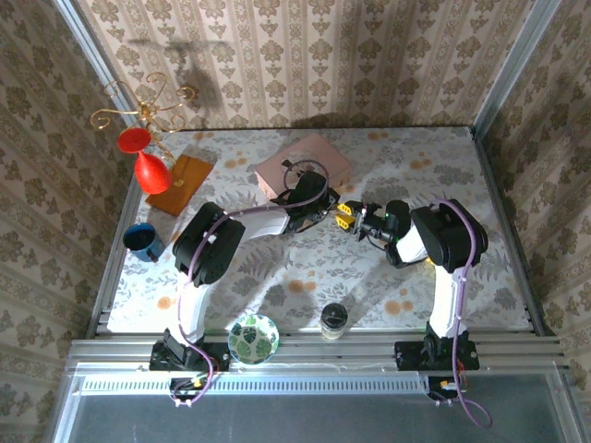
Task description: Unlock the padlock with the key
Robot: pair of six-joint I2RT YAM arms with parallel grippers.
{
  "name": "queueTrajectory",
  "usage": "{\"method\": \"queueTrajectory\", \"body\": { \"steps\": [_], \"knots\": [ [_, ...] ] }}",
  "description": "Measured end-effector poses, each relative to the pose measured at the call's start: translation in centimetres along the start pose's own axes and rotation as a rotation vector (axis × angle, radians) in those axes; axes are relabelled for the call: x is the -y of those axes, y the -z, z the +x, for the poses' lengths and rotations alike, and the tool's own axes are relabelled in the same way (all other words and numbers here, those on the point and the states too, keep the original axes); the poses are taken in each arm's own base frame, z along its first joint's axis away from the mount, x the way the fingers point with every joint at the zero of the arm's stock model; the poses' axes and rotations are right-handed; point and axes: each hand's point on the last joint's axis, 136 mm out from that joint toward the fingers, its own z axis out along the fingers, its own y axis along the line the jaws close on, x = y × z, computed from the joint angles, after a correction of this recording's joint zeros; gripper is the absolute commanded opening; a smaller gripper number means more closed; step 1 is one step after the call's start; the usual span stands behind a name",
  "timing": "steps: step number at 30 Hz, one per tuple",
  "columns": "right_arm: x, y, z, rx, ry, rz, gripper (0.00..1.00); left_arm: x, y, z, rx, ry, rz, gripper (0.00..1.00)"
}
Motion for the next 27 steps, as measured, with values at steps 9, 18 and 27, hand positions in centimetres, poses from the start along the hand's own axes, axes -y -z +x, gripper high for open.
{"method": "queueTrajectory", "body": {
  "steps": [9,18,27],
  "knots": [
    [0.2,2.0,0.2,0.059,0.095,0.034,0.40,0.1,0.0,1.6,-0.053,-0.010,0.014,0.00],
    [-5.6,5.5,2.7,0.158,0.446,0.070,0.37,0.1,0.3,2.3,-0.074,-0.017,0.025,0.00],
    [-11.0,11.9,7.5,0.378,1.147,0.207,0.27,0.2,0.4,2.7,-0.096,-0.019,0.030,0.00]
  ]
}}
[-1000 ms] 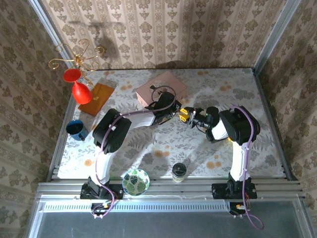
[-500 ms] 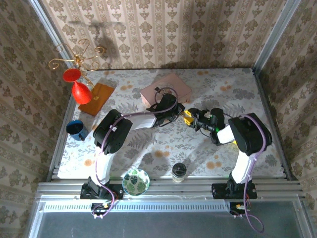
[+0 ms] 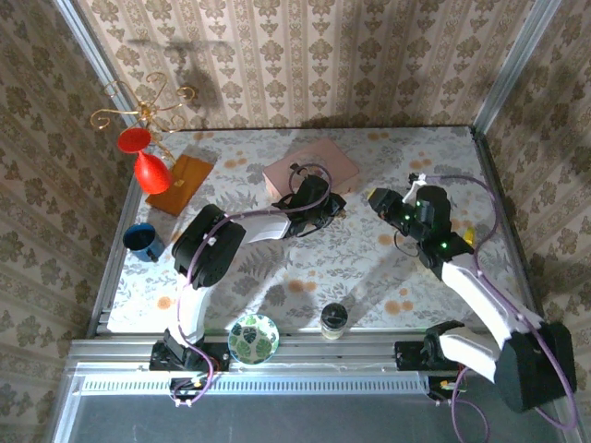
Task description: Unlock the padlock with the key
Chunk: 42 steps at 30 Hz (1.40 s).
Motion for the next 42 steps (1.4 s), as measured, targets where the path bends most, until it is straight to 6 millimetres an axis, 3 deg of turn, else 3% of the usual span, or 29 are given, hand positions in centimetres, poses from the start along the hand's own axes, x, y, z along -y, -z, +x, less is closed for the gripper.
{"method": "queueTrajectory", "body": {
  "steps": [3,6,13,16,20,27,33,42],
  "knots": [
    [-0.1,1.0,2.5,-0.019,0.239,0.039,0.25,-0.1,0.1,0.2,-0.011,-0.008,-0.004,0.00],
    [1.1,0.7,5.0,-0.091,0.398,0.099,0.23,-0.1,0.2,0.5,-0.026,-0.016,-0.008,0.00],
    [3.9,-1.9,8.7,-0.220,0.534,0.195,0.20,-0.2,0.4,0.9,-0.048,-0.021,-0.018,0.00],
    [4.8,-2.9,9.9,-0.263,0.531,0.208,0.15,-0.2,0.4,1.0,-0.054,-0.021,-0.019,0.00],
    [5.2,-4.3,10.3,-0.286,0.449,0.179,0.14,-0.2,0.5,1.0,-0.055,-0.021,-0.019,0.00],
    [4.7,-6.0,8.3,-0.237,0.220,0.077,0.15,-0.2,0.5,1.0,-0.056,-0.021,-0.019,0.00],
    [5.2,-7.8,9.0,-0.270,0.055,0.020,0.15,-0.2,0.5,1.0,-0.058,-0.021,-0.018,0.00],
    [5.3,-8.5,9.1,-0.267,-0.008,0.009,0.15,0.1,0.4,0.8,-0.054,-0.026,0.006,0.00]
  ]
}}
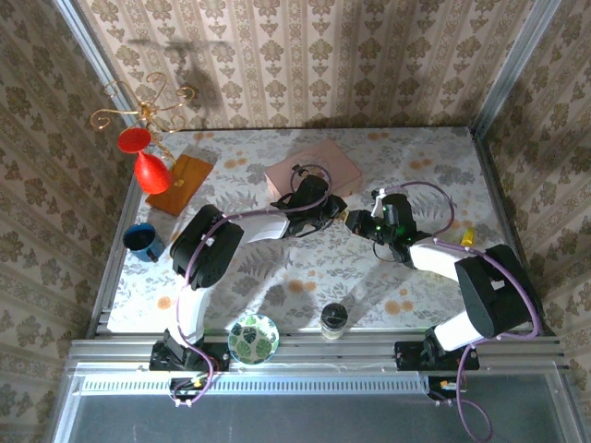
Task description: Unlock the padlock with the key
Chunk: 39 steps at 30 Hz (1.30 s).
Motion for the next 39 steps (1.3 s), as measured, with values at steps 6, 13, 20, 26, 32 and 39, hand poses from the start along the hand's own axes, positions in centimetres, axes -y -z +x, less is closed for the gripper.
{"method": "queueTrajectory", "body": {
  "steps": [6,13,20,26,32,39],
  "knots": [
    [-0.1,0.2,-1.4,0.048,-0.018,-0.025,0.16,0.2,0.0,-0.1,0.011,-0.040,0.070,0.00],
    [0.3,0.5,-2.3,0.083,-0.028,-0.034,0.16,0.7,-0.1,0.1,0.007,-0.073,0.123,0.00],
    [1.5,-0.2,-1.0,0.068,-0.077,-0.047,0.16,1.0,-0.5,0.1,0.007,-0.080,0.157,0.00],
    [1.6,-0.5,-0.3,0.057,-0.096,-0.050,0.17,1.1,-0.6,0.1,0.008,-0.080,0.158,0.00],
    [1.7,-0.1,-0.5,0.075,-0.082,-0.025,0.24,1.2,-0.6,0.1,0.008,-0.080,0.163,0.00],
    [0.3,1.2,-1.5,0.115,-0.043,-0.037,0.25,1.3,-0.6,0.1,0.006,-0.079,0.170,0.00]
  ]
}}
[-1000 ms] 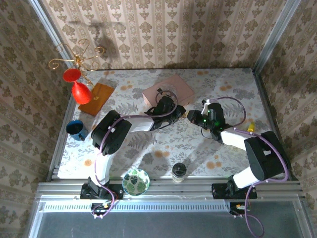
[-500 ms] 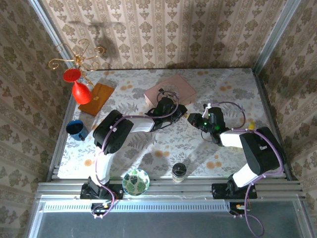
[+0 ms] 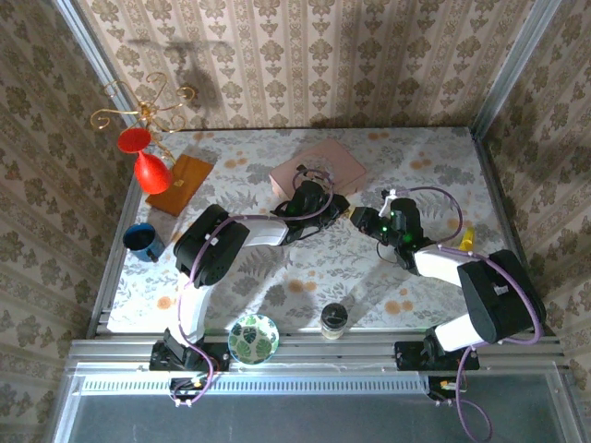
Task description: Unlock the padlock with the key
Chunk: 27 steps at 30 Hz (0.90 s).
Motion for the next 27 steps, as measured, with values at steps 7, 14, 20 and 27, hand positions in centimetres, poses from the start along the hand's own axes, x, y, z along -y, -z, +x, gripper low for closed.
{"method": "queueTrajectory", "body": {
  "steps": [7,14,20,27],
  "knots": [
    [0.0,-0.4,1.2,-0.030,0.003,0.015,0.24,1.0,-0.3,0.3,-0.012,0.003,0.032,0.00],
    [1.0,-0.1,1.0,-0.019,-0.001,0.062,0.24,0.5,-0.4,0.7,-0.018,0.003,0.024,0.05],
    [-0.7,3.1,-2.8,0.080,0.071,0.095,0.25,0.3,-0.4,0.6,-0.008,-0.014,0.024,0.00],
    [-0.8,4.5,-3.4,0.085,0.188,0.147,0.23,0.3,-0.7,0.5,-0.006,-0.021,0.025,0.00]
  ]
}}
